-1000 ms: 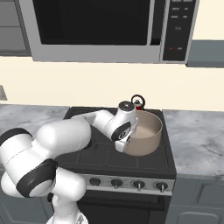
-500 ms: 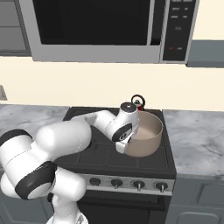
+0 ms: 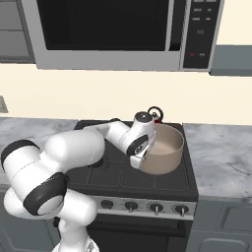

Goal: Pick the kettle from the cabinet and place it on a stove burner. Then pick the pot from the counter and place it on another stove burner. Finally, turn both burners on.

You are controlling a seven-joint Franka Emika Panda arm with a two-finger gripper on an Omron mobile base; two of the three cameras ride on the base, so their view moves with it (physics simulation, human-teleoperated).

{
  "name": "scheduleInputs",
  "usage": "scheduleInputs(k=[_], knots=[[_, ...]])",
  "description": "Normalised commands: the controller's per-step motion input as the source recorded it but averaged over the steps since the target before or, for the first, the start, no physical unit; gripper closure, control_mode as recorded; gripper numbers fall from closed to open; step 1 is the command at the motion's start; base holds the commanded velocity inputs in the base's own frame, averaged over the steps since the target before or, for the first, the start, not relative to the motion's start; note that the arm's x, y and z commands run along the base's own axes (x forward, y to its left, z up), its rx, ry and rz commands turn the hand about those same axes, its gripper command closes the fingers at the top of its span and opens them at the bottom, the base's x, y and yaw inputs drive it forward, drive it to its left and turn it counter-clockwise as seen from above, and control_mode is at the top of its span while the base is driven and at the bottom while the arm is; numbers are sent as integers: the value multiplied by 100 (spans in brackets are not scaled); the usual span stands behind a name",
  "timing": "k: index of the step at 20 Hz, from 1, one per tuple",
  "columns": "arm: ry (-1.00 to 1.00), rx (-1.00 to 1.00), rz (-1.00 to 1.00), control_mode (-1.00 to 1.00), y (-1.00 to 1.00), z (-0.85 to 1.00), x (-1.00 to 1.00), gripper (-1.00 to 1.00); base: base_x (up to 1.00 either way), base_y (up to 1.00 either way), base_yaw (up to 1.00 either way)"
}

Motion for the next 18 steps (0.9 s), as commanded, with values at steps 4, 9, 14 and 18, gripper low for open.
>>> scheduleInputs(k=[4,9,14,18], knots=[[0,1,0,-100,0,0,0,-100,0,0,0],[0,1,0,-100,0,0,-7,-100,0,0,0],[-6,0,0,-100,0,17,-22,-100,0,0,0],[-9,0,0,-100,0,37,-11,-100,0,0,0]])
